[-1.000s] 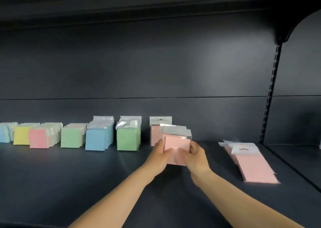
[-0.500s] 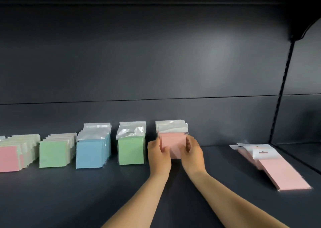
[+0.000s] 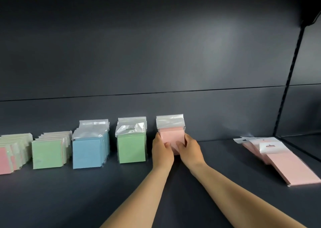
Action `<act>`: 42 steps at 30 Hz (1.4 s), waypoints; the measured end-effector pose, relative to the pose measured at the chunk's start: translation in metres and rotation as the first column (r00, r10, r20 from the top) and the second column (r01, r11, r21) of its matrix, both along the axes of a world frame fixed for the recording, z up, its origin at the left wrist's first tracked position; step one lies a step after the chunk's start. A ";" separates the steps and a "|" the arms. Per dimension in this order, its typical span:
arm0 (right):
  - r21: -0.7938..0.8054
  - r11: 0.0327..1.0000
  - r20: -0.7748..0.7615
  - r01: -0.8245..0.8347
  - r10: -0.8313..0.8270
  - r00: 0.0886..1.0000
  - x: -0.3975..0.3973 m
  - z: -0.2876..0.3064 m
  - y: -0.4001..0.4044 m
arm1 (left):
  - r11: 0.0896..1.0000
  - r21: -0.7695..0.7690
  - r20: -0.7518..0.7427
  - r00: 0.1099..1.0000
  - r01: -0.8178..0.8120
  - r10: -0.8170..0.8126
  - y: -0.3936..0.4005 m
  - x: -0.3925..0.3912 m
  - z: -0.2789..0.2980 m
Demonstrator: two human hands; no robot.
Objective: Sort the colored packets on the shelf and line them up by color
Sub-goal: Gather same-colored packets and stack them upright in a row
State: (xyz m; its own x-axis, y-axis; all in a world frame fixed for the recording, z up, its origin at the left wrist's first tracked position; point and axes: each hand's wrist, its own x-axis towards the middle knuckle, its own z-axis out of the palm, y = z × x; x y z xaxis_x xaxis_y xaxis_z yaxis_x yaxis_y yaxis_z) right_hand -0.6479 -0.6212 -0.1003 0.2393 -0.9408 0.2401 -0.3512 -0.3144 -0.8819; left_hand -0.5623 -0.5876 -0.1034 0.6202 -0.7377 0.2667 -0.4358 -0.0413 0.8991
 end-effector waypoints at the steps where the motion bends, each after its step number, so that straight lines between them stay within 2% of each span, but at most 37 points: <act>1: 0.003 1.000 0.002 -0.001 0.001 1.000 0.000 0.000 0.000 | 1.000 -0.001 -0.004 1.000 -0.005 0.005 0.000 0.001 0.000; 8: 0.018 1.000 -0.041 -0.018 0.018 0.999 -0.003 0.008 0.004 | 0.999 0.031 0.048 0.998 -0.040 0.038 0.002 0.001 0.004; 10: 0.002 0.999 -0.125 -0.041 0.041 0.991 -0.011 0.014 0.003 | 0.994 0.088 0.127 0.990 -0.067 0.056 0.006 0.001 0.006; 13: -0.098 0.995 -0.274 -0.036 0.008 0.962 -0.044 0.035 -0.002 | 0.959 0.261 0.284 0.958 -0.111 0.034 0.019 -0.003 0.019; 15: -0.196 0.975 -0.446 -0.106 0.007 0.895 -0.076 0.052 -0.005 | 0.918 0.382 0.402 0.914 -0.104 -0.064 0.029 -0.011 0.035; 19: -0.234 0.936 -0.758 -0.264 -0.006 0.652 -0.147 0.085 -0.018 | 0.796 0.588 0.582 0.759 -0.146 -0.291 0.044 -0.049 0.080; 22: -0.194 0.926 -0.874 -0.323 -0.014 0.485 -0.197 0.104 -0.021 | 0.748 0.645 0.615 0.688 -0.157 -0.386 0.050 -0.085 0.106; 25: -0.155 0.920 -0.915 -0.361 0.004 0.403 -0.245 0.121 -0.018 | 0.735 0.662 0.603 0.688 -0.149 -0.404 0.046 -0.123 0.117; 31: -0.126 0.907 -0.924 -0.401 0.040 0.381 -0.325 0.136 -0.024 | 0.711 0.680 0.627 0.647 -0.180 -0.435 0.038 -0.206 0.125; 36: -0.111 0.898 -0.924 -0.426 0.065 0.377 -0.359 0.132 -0.027 | 0.685 0.708 0.598 0.662 -0.174 -0.451 0.032 -0.245 0.120; 39: -0.106 0.897 -0.910 -0.430 0.087 0.406 -0.369 0.127 -0.033 | 0.688 0.708 0.591 0.669 -0.161 -0.451 0.024 -0.255 0.115; 42: -0.086 0.905 -0.894 -0.416 0.114 0.432 -0.374 0.120 -0.040 | 0.675 0.726 0.543 0.711 -0.130 -0.447 0.016 -0.263 0.104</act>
